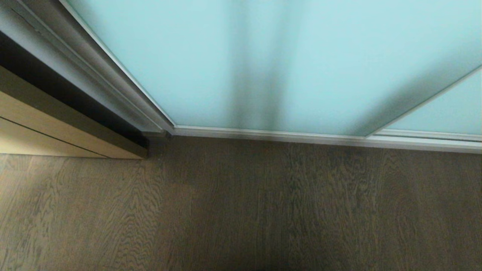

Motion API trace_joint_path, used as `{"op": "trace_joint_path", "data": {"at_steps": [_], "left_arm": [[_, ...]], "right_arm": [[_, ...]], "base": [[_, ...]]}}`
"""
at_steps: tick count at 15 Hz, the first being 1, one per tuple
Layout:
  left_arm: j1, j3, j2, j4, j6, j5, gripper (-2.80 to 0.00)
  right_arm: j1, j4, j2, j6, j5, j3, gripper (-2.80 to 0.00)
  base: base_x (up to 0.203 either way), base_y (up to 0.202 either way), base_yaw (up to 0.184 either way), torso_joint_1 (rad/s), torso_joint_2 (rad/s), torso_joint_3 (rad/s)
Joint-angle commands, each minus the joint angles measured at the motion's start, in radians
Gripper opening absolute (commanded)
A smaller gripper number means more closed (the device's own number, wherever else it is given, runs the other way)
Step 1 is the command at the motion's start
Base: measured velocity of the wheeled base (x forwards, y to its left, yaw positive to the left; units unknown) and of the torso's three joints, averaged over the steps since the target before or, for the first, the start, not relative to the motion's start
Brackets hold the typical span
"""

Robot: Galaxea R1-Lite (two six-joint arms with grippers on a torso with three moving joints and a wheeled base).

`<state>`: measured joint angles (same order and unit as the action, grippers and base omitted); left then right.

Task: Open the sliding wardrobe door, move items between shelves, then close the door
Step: Open the door

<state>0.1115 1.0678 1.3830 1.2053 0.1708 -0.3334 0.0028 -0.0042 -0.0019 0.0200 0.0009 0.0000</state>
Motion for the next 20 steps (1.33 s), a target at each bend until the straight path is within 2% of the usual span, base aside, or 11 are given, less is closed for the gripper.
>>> {"op": "trace_joint_path", "data": {"at_steps": [1, 15, 20], "left_arm": [[-0.004, 0.026, 0.057, 0.008, 0.001, -0.010, -2.80], [-0.009, 0.209, 0.263, 0.029, -0.007, -0.025, -2.80], [0.025, 0.201, 0.259, 0.031, -0.022, -0.024, -2.80]], "right_arm": [[0.000, 0.000, 0.000, 0.000, 0.001, 0.002, -2.80], [0.000, 0.000, 0.000, 0.000, 0.000, 0.002, -2.80], [0.000, 0.000, 0.000, 0.000, 0.001, 0.002, -2.80]], "base": [[0.000, 0.000, 0.000, 0.000, 0.00, 0.000], [0.000, 0.000, 0.000, 0.000, 0.00, 0.000], [0.000, 0.000, 0.000, 0.000, 0.00, 0.000]]}}
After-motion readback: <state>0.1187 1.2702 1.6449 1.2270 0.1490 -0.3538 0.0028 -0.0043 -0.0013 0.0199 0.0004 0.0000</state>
